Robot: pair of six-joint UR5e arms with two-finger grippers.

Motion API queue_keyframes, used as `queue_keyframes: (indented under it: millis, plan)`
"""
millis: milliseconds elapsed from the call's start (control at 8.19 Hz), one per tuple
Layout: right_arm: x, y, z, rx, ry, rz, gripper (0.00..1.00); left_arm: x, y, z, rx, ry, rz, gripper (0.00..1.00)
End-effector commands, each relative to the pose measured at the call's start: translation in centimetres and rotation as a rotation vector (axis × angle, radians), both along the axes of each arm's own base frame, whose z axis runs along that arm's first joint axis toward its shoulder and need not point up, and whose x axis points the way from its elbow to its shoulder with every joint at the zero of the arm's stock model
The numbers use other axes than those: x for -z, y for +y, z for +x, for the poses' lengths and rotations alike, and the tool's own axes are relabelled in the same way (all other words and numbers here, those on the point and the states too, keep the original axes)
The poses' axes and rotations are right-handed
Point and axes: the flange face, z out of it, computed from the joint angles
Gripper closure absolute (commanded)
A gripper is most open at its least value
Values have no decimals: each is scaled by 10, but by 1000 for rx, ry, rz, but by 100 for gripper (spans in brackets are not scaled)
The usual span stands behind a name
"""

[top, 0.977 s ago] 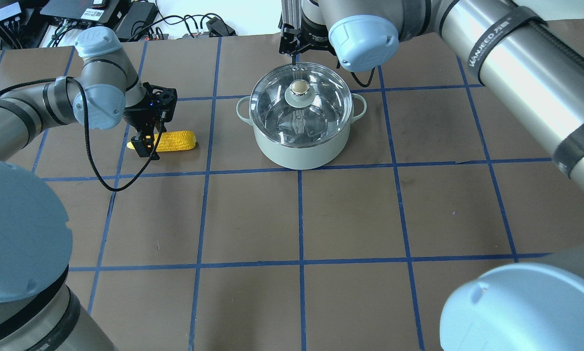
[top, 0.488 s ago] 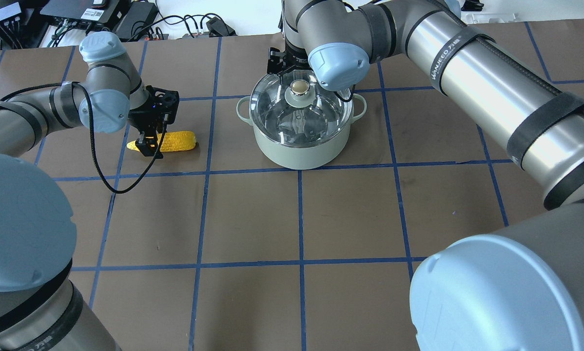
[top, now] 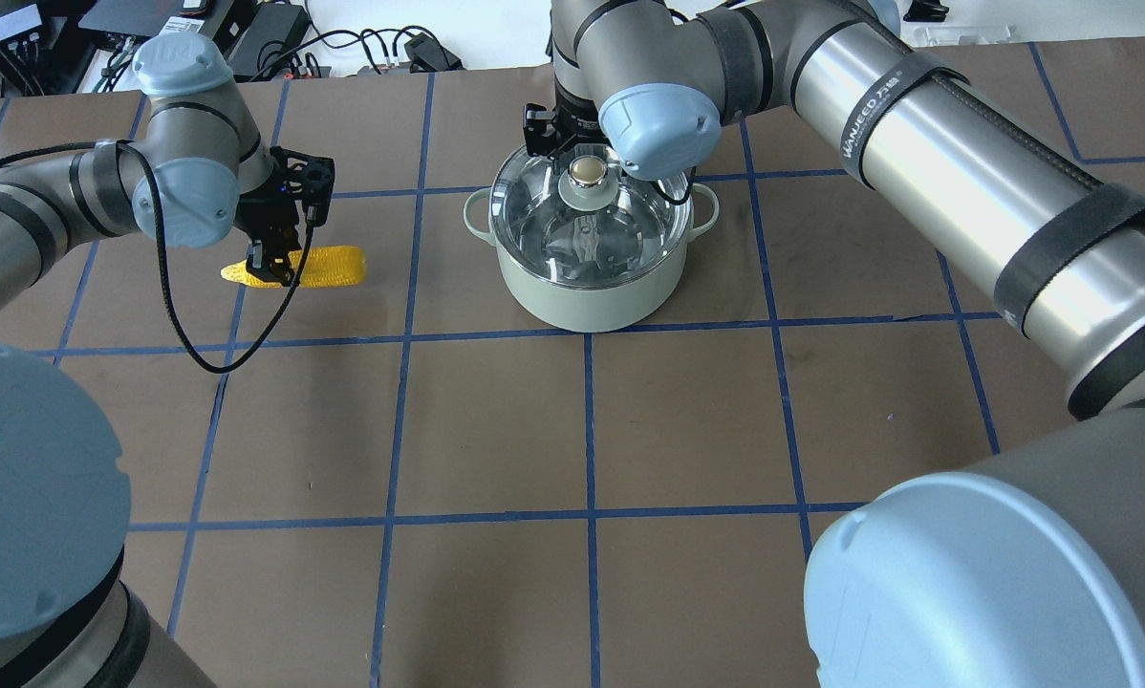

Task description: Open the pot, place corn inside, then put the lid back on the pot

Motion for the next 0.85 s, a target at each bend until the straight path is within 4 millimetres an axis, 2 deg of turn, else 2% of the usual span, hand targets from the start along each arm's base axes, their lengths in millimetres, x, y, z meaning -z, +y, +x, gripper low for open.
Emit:
queue_keyframes:
  millis: [0,122,366,610,733]
  plan:
    - [2,3,2,-2,5,12,29,-68,11,-3,-11,-27,-110,100]
    - [3,3,2,-9,7,11,32,-85,15,-3,-11,-32,-137,100]
    - [1,3,2,-9,6,7,37,-96,17,-4,-11,-32,-158,100]
    - [0,3,2,-9,7,5,56,-99,17,-10,-12,-24,-171,100]
    - [-2,4,1,-4,6,4,60,-99,18,-16,-46,-19,-178,100]
